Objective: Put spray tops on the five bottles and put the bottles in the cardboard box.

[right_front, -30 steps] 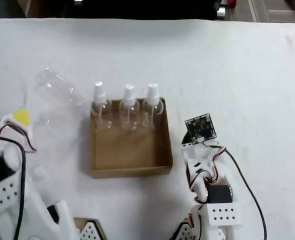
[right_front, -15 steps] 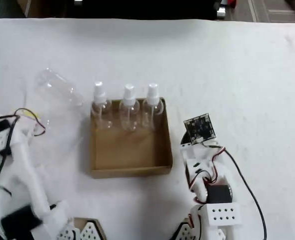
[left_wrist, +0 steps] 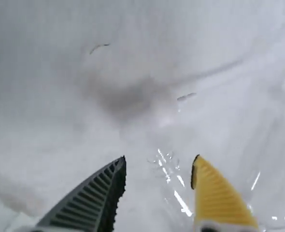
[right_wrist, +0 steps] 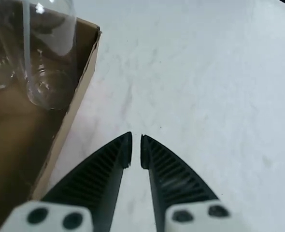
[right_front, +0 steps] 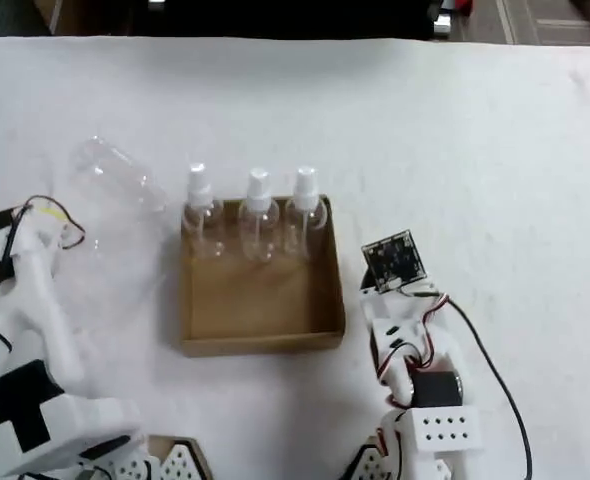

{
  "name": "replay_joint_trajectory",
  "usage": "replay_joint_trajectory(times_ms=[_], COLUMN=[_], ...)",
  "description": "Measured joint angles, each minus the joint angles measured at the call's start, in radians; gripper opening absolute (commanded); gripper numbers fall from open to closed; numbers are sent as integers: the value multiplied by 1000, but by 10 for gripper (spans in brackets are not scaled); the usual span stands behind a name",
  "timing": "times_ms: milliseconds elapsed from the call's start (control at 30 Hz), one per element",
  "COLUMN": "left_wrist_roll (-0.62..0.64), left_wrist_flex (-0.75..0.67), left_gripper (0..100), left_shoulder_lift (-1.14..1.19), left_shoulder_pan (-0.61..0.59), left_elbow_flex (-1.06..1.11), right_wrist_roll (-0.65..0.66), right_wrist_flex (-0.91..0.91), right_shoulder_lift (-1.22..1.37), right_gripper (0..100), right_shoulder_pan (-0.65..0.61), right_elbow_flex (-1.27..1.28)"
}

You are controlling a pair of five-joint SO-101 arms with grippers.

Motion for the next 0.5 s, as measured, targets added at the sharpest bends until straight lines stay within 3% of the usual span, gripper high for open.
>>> replay_joint_trajectory(times_ms=[167, 500], left_wrist_roll=[20, 23], left_wrist_flex=[-2, -12], left_gripper=[207, 209], left_shoulder_lift=[52, 213], left_shoulder_pan=[71, 78], left_elbow_flex=[-12, -104], right_wrist_roll=[0, 0], right_wrist_flex=[0, 0], right_shoulder_lift=[0, 0], right_gripper=[15, 15], right_shoulder_pan=[0, 0], right_elbow_flex=[0, 0])
